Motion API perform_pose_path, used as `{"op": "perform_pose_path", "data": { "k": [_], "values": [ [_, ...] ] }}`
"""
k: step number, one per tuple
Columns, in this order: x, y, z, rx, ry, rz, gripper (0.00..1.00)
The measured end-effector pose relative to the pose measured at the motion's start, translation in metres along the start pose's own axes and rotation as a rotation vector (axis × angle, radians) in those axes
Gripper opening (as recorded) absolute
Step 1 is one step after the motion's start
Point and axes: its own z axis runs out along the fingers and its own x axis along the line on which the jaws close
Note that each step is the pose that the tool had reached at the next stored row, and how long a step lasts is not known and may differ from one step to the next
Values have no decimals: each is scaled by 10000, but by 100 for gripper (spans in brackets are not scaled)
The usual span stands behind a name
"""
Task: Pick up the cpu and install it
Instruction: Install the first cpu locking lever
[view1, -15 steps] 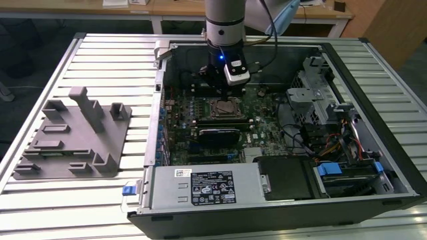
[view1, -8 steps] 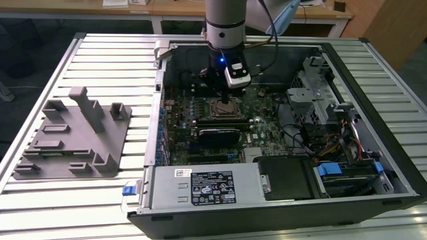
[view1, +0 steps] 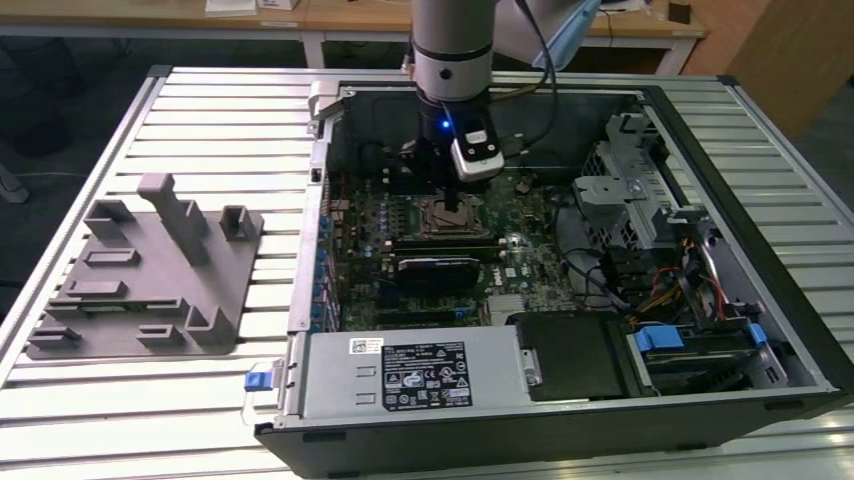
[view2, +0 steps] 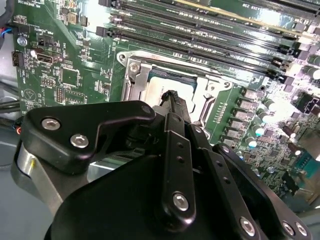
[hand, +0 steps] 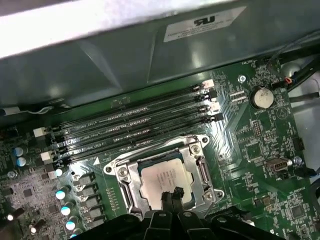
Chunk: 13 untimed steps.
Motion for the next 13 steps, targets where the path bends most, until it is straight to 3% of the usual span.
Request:
{"op": "perform_pose_path", "data": {
  "k": [4, 13],
  "values": [
    [-4, 1, 2, -34, -4, -360, 11],
    [-11, 1, -73, -38, -5, -384, 11]
  ]
}}
